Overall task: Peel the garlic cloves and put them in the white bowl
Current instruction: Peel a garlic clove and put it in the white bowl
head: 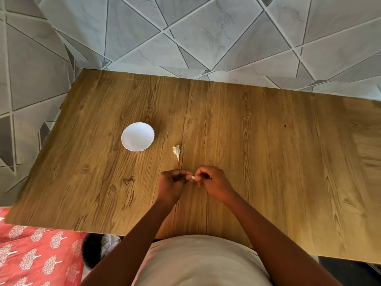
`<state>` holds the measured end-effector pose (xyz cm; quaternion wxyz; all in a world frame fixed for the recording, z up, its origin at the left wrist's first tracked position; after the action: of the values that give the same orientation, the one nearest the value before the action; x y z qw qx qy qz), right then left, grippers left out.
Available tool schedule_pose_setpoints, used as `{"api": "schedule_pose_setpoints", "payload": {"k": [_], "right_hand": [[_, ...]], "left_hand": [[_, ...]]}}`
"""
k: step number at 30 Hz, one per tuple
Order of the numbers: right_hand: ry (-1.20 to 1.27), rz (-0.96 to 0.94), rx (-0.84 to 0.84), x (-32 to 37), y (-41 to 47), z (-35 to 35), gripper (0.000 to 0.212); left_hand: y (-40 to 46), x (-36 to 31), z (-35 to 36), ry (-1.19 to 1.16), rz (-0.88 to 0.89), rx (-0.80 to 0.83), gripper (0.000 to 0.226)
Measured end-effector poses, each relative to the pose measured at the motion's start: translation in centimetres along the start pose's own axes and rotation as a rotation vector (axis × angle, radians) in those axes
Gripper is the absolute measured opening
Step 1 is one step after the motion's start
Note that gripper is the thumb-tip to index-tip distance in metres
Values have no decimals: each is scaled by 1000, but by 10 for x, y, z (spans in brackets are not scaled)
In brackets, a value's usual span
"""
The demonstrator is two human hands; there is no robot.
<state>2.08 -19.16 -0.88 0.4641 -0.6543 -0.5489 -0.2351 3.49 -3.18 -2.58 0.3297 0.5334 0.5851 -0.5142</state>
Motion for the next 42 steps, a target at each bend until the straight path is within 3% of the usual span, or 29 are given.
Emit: {"api": "schedule_pose_setpoints", "payload": {"k": [4,8,10,13,17,20,22,25,27,29,32,37,42], "right_hand": [[-64,-95,6,3,-4,-2,13],[-646,-427,-116,27,-14,-1,17],[-755,-467,-184,31,-17,-1,18],[-459,-197,-191,20,-13,-7,11],[365,376,-86,-15,-10,-2,24],[527,498,-32,-22,-15,4,26],[263,344,-99,-16,-12,-4,23],[-514,-75,-126,15,-12,-7,7],[-803,-272,-171,25,-16,0,25],[-932,-351,-205,29,-20,6,39],[-926,-270,-244,21,-16,4,44],[-548,-64,-264,2,-5,-27,2],[-374,-3,-164,-12,-3,-22,4]], "left_hand": [[4,-2,0,5,-58,45,18],[4,0,5,126,-42,67,12],[4,-3,6,139,-24,68,12],[2,-10,7,133,9,61,14],[-2,-9,8,73,6,37,15],[-2,-6,9,63,3,57,15],[-1,-4,11,95,12,80,16],[-2,-3,14,193,22,94,16],[-2,-4,14,212,16,78,17],[1,-5,14,207,5,69,17],[3,-5,11,199,-25,45,18],[1,-2,2,185,-57,-23,13],[3,0,3,168,-105,-15,8]]}}
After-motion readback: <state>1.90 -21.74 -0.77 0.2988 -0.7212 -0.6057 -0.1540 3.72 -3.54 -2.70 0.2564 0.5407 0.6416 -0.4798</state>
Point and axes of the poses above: each hand's wrist, its own y-axis towards the middle knuckle, its own z-axis out of the palm, x = y × z, the point moved 7 cm from there along y, towards the middle knuckle, and after that the axes turned 3 degrees about z, right-handed, at the moved point
